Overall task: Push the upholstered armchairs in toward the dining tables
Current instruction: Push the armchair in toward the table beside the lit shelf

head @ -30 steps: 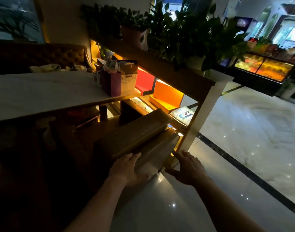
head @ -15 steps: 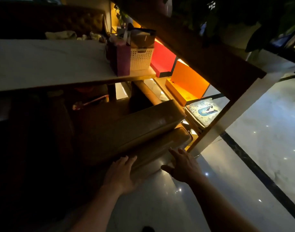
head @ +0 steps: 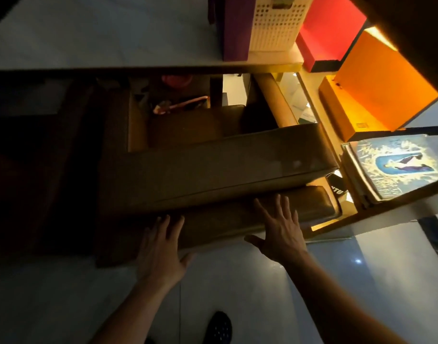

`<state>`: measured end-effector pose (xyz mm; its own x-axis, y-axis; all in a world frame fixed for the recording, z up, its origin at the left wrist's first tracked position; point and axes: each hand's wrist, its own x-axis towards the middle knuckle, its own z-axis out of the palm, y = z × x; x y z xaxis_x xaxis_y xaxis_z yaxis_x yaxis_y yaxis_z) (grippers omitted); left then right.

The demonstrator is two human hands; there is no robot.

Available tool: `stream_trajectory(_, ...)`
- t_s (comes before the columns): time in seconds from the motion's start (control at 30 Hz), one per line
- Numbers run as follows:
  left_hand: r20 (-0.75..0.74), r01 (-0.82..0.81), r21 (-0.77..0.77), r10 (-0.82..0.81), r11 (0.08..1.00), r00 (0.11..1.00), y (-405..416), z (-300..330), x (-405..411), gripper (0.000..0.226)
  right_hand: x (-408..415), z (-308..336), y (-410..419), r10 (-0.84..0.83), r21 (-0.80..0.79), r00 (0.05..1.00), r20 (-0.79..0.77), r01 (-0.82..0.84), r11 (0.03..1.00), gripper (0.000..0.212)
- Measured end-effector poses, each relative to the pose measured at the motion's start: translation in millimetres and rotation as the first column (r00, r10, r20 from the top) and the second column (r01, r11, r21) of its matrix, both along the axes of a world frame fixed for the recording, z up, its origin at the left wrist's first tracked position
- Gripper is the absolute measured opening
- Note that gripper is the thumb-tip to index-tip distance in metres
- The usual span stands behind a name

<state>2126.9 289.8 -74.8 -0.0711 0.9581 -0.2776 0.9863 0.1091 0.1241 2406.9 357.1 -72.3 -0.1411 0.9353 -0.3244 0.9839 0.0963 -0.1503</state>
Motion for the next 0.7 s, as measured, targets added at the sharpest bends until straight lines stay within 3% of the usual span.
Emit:
stream_trajectory(0.27,-0.044,-0.057,0.093,0.061,0.994,0.997,-5,-25,-10,0.090,2,-36,2,-0.007,0.091,1.000,-0.029,0.010,0.996,0.098)
stream_trajectory(0.4,0.011,-0.117,0.125,0.116,0.985,0.993,-7,-33,-7,0.078,0,-45,-3,-0.012,0.167,1.000,-0.018,0.015,0.986,0.091)
stream_trajectory(0.7,-0.001,-0.085,0.145,0.086,0.986,0.996,-13,-37,-17,0.072,-4,-49,-14,-0.017,0.188,1.000,0.025,0.012,0.982,0.090)
